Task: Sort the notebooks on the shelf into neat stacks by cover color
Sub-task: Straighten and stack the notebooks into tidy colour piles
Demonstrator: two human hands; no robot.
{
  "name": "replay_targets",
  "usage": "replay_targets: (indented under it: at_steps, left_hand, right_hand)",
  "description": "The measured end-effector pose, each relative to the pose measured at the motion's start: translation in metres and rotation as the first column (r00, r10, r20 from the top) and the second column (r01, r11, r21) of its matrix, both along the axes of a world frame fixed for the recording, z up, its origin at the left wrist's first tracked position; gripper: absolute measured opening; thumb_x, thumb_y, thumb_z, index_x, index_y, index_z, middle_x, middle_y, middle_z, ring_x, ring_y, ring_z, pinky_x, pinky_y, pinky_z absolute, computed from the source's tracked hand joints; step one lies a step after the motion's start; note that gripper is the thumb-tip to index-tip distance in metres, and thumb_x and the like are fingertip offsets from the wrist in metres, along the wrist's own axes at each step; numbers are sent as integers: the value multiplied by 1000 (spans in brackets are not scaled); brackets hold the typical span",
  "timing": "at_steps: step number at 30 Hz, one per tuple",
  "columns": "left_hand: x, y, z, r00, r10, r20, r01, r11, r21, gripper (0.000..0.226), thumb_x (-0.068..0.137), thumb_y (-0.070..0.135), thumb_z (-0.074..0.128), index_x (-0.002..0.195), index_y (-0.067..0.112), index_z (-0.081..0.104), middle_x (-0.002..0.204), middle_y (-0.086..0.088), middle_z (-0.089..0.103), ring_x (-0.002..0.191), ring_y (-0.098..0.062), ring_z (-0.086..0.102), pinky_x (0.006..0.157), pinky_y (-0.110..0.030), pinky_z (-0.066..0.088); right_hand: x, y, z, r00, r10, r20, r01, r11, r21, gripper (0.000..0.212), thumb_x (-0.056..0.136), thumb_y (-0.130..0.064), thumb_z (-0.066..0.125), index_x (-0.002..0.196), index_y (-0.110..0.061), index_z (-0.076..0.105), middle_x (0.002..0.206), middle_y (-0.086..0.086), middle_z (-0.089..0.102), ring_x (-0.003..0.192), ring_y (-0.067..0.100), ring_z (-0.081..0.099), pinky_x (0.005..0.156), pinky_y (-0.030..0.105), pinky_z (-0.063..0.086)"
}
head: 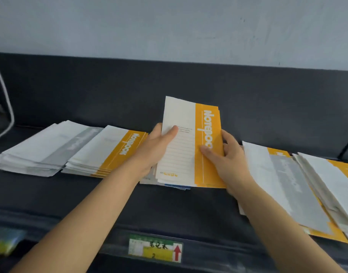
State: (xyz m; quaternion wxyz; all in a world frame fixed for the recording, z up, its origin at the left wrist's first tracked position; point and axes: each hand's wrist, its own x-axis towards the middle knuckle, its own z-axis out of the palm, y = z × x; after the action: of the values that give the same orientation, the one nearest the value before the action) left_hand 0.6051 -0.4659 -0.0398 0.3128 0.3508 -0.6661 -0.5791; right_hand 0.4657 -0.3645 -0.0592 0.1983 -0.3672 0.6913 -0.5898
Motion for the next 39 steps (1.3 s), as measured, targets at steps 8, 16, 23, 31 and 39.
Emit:
replay_targets:
  at_steps: [8, 16, 23, 31, 39]
  left_hand:
    - [119, -102, 4, 921, 169, 351, -42, 940, -340, 25, 92, 34, 64, 112, 20, 66, 102, 7, 70, 90, -10, 65, 69, -28, 52]
    - [159, -156, -9, 710, 252, 657, 185, 834, -520, 49, 69, 53, 78, 107, 26, 66, 105, 8, 68, 91, -13, 63, 75, -33, 54]
    - [152, -160, -22, 627, 406, 665, 286, 674, -681, 47, 91, 52, 57, 115, 12, 57, 123, -6, 53, 111, -22, 52, 83, -30, 41]
    - [121, -124, 6, 719, 388, 576, 356, 506, -785, 51, 101, 47, 39, 141, 17, 42, 140, -3, 49, 127, -21, 48, 93, -33, 44]
    - [13, -23, 5, 761, 226, 609, 444, 503, -742, 51, 96, 55, 44, 128, 15, 50, 124, -1, 58, 113, -21, 55, 89, -36, 48]
  right_hand:
    - [106, -104, -2, 996, 87, -8, -86, 989, 120, 52, 82, -36, 72, 129, -26, 53, 118, -6, 63, 102, 18, 62, 88, 40, 54]
    - [155, -156, -13, 935, 134, -329, 53, 862, 504, 60, 85, -48, 64, 133, -17, 46, 127, 2, 56, 114, 22, 54, 80, 27, 40]
    - [159, -153, -18, 788, 170, -592, 212, 828, 520, 54, 91, -58, 45, 130, -22, 53, 134, 1, 46, 114, 18, 49, 89, 29, 42]
    - [118, -98, -6, 860, 24, -510, 199, 904, 378, 42, 93, -47, 51, 126, -21, 58, 128, -8, 58, 114, 10, 53, 85, 20, 37]
    - [22, 15, 5, 805, -105, -584, 341, 888, 309, 32, 89, -42, 61, 108, -17, 66, 96, -8, 63, 95, 13, 60, 74, 21, 39]
